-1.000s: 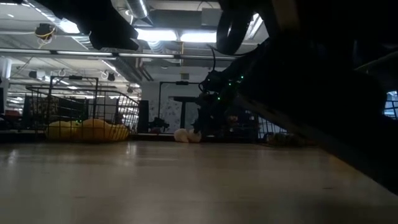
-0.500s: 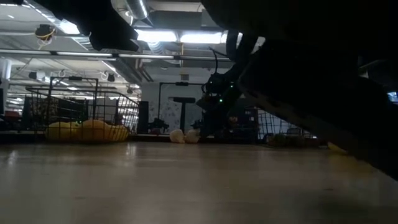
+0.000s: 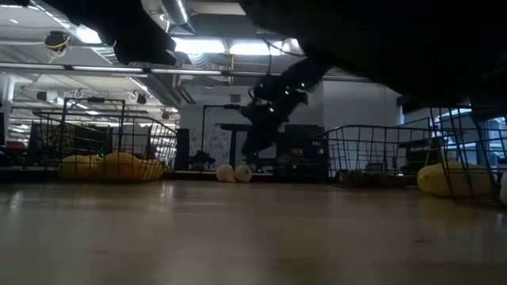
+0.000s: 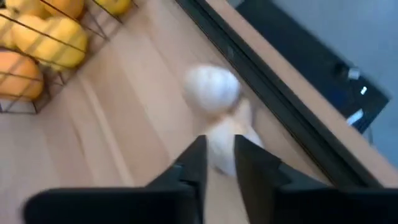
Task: Sort produce into baskets
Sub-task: Put the white garlic into the bottom wire basket
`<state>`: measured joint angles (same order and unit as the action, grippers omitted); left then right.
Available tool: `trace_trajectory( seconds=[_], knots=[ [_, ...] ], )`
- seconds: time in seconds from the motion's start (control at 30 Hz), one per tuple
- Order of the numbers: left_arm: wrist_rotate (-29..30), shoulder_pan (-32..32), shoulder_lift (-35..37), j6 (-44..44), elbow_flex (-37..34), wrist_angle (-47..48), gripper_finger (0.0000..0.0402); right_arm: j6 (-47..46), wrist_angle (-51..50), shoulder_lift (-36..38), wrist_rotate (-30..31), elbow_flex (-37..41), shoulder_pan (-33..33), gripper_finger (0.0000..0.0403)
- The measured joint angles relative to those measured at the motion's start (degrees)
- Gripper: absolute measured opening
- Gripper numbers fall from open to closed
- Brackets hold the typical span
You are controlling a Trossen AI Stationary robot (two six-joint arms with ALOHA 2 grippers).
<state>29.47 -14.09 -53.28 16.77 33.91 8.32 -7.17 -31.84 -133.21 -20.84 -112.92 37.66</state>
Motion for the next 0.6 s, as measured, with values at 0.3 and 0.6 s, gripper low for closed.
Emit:
trace_trajectory(
  seconds=[0.3,0.6],
  knots=[
    [0.0,0.0,0.0,0.03,0.0,-0.01,0.0237,-3.58,-0.27,-2.02,15.67,-5.0,-3.64,0.0244],
    [0.0,0.0,-0.02,-0.44,0.0,-0.49,0.0237,-6.12,-5.19,-3.7,14.69,-5.23,-2.79,0.0288]
  ],
)
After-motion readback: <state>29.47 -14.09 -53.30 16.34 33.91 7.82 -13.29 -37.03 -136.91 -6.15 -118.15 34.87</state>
